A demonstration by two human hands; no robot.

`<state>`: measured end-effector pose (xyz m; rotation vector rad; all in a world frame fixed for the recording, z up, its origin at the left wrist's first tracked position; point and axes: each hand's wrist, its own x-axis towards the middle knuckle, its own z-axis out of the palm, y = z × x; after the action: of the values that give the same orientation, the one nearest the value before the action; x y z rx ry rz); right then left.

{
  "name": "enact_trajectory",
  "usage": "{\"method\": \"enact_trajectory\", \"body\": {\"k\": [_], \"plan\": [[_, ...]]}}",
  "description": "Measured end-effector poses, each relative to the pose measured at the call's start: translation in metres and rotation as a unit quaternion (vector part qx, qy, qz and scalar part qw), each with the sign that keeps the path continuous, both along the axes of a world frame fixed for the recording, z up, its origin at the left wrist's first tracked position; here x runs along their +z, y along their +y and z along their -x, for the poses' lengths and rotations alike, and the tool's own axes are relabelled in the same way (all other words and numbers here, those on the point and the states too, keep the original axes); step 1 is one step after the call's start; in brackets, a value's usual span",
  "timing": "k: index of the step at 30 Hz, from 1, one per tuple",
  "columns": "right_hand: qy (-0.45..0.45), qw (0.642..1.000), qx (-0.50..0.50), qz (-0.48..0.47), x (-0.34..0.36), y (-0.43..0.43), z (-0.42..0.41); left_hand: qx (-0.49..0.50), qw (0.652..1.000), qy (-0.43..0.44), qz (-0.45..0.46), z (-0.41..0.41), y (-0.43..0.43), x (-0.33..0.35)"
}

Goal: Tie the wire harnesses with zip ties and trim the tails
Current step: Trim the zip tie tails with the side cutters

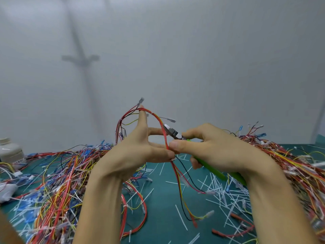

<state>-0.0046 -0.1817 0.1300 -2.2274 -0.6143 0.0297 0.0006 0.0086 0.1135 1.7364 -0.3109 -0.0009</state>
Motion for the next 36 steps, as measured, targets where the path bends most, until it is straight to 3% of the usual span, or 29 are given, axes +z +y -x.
{"method": "enact_trajectory", "body": {"k": [4, 7, 10, 15, 36], "plan": [[-0.019, 0.997, -0.021, -0.067, 0.003, -0.002, 0.001, 0.058, 0.998, -0.024, 0.020, -0.005, -0.007, -0.001], [0.030, 0.995, 0.008, -0.097, 0.009, -0.007, 0.007, 0.093, 0.993, -0.037, 0.060, -0.009, -0.008, -0.002], [0.070, 0.997, 0.027, -0.018, 0.009, -0.010, 0.011, 0.103, 0.991, -0.039, 0.081, -0.010, -0.006, -0.001], [0.056, 0.994, -0.017, 0.093, 0.003, -0.004, 0.007, 0.117, 0.985, -0.067, 0.105, -0.010, -0.008, 0.000], [0.076, 0.994, -0.045, 0.060, 0.000, -0.001, 0.000, 0.119, 0.980, -0.095, 0.129, -0.013, -0.013, 0.000]]}}
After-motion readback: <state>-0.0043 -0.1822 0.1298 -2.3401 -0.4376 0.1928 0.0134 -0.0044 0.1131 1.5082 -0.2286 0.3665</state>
